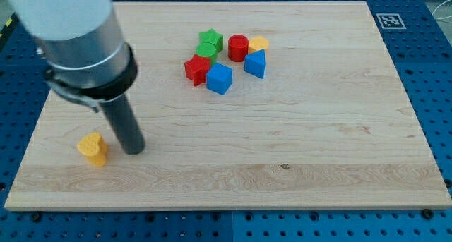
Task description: Point your arm at the blue triangle
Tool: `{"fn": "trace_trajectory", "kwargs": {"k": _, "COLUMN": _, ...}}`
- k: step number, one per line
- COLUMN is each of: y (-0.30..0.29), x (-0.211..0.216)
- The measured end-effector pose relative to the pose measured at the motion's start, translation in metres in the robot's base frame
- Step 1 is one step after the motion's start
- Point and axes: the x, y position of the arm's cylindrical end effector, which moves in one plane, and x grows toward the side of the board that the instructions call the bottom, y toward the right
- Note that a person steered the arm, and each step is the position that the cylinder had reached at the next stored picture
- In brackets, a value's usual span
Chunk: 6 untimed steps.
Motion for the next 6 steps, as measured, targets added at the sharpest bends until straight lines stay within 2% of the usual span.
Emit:
{"fn": "trace_trajectory", "kwargs": {"k": 2, "y": 0.038, "x": -0.034}}
{"fn": "trace_trajectory", "kwargs": {"k": 4, "y": 0.159, "x": -0.022}}
{"fn": "trace_trajectory", "kwargs": {"k": 5, "y": 0.21, "x": -0.039}}
{"fn": "trace_trajectory", "kwargs": {"k": 6, "y": 0.205, "x": -0.068}}
